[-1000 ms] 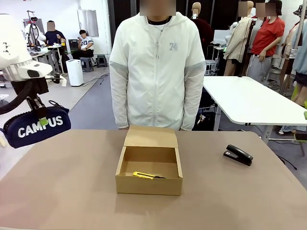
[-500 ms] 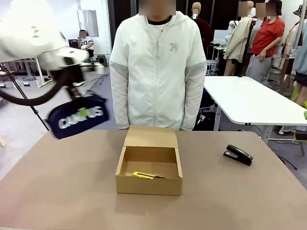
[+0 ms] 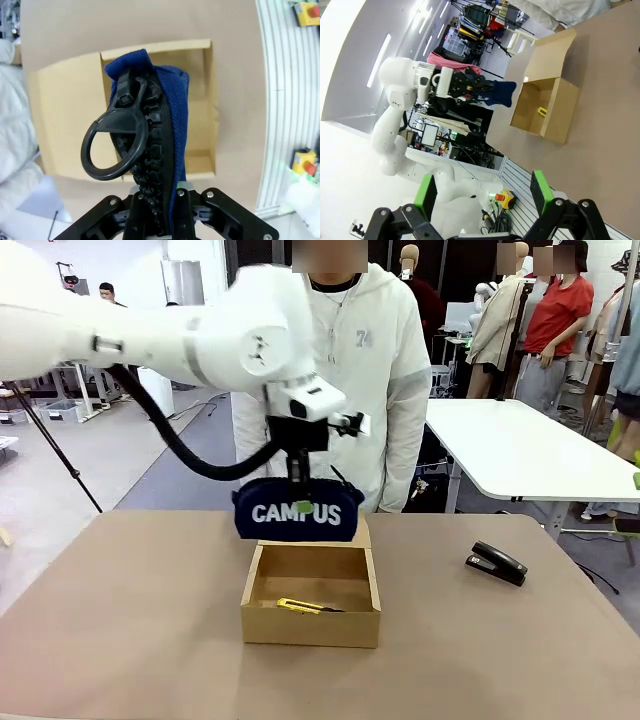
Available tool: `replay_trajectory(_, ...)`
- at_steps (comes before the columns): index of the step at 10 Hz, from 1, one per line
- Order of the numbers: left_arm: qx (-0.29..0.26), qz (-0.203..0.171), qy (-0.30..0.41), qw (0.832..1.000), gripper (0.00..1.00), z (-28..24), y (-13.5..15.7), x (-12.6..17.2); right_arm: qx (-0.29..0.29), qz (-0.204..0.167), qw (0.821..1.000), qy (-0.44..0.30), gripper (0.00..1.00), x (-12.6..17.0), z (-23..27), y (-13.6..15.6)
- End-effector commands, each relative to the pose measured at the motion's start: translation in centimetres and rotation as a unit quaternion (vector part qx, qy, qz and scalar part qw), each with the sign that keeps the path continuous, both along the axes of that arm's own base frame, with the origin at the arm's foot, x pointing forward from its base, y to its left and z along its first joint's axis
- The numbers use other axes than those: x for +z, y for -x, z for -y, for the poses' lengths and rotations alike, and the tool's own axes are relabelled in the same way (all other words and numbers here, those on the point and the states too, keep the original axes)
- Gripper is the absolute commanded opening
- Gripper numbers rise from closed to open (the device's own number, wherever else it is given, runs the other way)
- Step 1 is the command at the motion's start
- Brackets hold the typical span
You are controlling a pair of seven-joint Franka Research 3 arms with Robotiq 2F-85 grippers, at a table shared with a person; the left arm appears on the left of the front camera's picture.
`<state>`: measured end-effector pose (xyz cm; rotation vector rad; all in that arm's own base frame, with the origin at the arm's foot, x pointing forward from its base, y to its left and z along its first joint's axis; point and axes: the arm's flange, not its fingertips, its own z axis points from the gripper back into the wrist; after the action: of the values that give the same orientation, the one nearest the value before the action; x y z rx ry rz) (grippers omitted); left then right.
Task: Pack the items into the box.
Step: Pick up the item indicated by the person and place it inside the Mailer Box.
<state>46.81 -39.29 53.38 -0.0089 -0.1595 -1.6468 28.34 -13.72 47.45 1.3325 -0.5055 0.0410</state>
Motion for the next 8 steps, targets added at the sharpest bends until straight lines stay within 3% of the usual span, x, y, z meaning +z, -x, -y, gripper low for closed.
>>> replay_trajectory(1,0.025,0.054,0.018,0.998,0.00,0.2,-1.2,0.8,0.005,0.005,1.000,0.001,1.00,0.4,0.1,0.0)
replay_trajectory(2,0.000,0.000,0.000,1.000,0.00,0.0,0.0,0.0,0.005,0.005,1.000,0.001,1.00,0.4,0.1,0.0)
replay_trajectory(5,0.002,0.013,0.004,1.000,0.00,0.9,-0.7,-0.6,0.005,0.005,1.000,0.001,1.00,0.4,0.1,0.0)
replay_trajectory(6,-0.010,-0.014,0.053,0.998,0.00,1.1,-1.5,-1.8,0.005,0.005,1.000,0.001,1.00,0.4,0.1,0.0)
replay_trajectory(8,0.005,-0.023,0.070,0.997,0.00,2.0,-0.5,-6.5,0.005,0.005,1.000,0.001,1.00,0.4,0.1,0.0)
